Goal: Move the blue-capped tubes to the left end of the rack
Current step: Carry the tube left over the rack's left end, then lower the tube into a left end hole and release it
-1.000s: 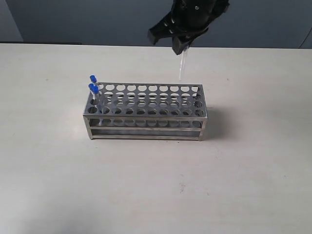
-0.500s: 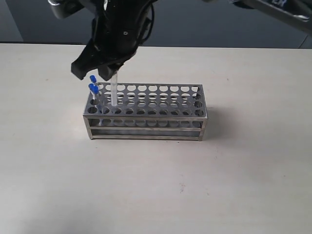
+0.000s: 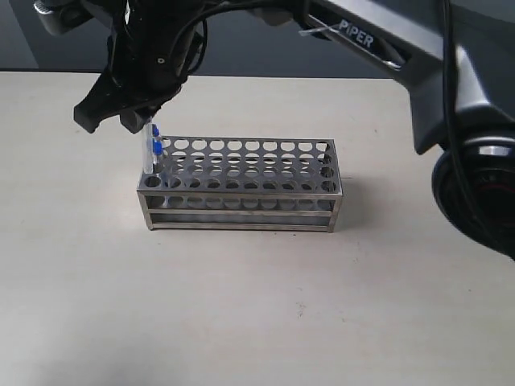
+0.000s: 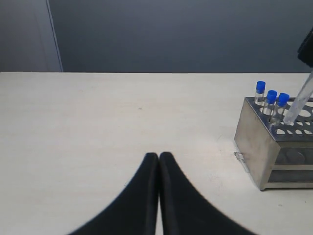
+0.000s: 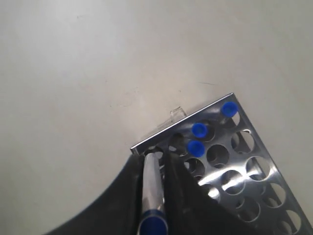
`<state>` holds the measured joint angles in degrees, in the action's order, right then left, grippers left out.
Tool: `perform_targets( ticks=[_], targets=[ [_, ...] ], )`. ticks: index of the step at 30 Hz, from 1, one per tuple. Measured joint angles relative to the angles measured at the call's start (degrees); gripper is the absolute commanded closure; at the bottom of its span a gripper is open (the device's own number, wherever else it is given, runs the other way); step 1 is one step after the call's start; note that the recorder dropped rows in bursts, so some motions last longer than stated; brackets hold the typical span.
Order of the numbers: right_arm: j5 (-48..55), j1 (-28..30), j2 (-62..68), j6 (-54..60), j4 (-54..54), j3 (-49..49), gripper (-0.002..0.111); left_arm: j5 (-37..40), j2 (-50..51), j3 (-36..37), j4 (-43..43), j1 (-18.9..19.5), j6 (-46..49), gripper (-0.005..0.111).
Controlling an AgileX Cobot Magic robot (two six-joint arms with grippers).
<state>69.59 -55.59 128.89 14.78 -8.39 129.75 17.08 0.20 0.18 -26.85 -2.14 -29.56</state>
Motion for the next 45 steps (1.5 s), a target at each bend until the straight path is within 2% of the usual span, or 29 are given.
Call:
perform_targets(
  ticks=[28, 30, 34, 36, 39, 40, 42, 44, 45],
  targets=[
    [-1.81, -0.05, 8.38, 1.31, -2.25, 0.00, 0.108, 0.00, 0.00, 0.00, 0.00, 0.00, 0.00, 0.106],
    [-1.95, -0.05, 8.66, 1.31, -2.38, 0.00, 0.098, 0.00, 0.00, 0.00, 0.00, 0.00, 0.00, 0.106],
    [-1.99, -0.05, 8.74, 1.31, -2.76, 0.00, 0.065, 0.00, 0.00, 0.00, 0.00, 0.00, 0.00, 0.106],
    [-1.73, -0.05, 8.74, 1.31, -2.97, 0.00, 0.055, 0.00, 0.00, 0.00, 0.00, 0.00, 0.00, 0.106],
    [-0.50, -0.05, 8.74, 0.91, -3.39, 0.00, 0.061, 0.00, 0.00, 0.00, 0.00, 0.00, 0.00, 0.106],
    [-0.25, -0.05, 8.74, 0.63, -3.37, 0.00, 0.070, 0.00, 0.00, 0.00, 0.00, 0.00, 0.00, 0.106],
    [0.00, -0.05, 8.39, 0.15, -3.42, 0.00, 0.080, 0.00, 0.00, 0.00, 0.00, 0.00, 0.00, 0.106],
    [0.13, -0.05, 7.09, -0.10, -3.51, 0.00, 0.088, 0.00, 0.00, 0.00, 0.00, 0.00, 0.00, 0.106],
    [0.13, -0.05, 5.73, -0.09, -3.51, 0.00, 0.088, 0.00, 0.00, 0.00, 0.00, 0.00, 0.00, 0.106]
  ],
)
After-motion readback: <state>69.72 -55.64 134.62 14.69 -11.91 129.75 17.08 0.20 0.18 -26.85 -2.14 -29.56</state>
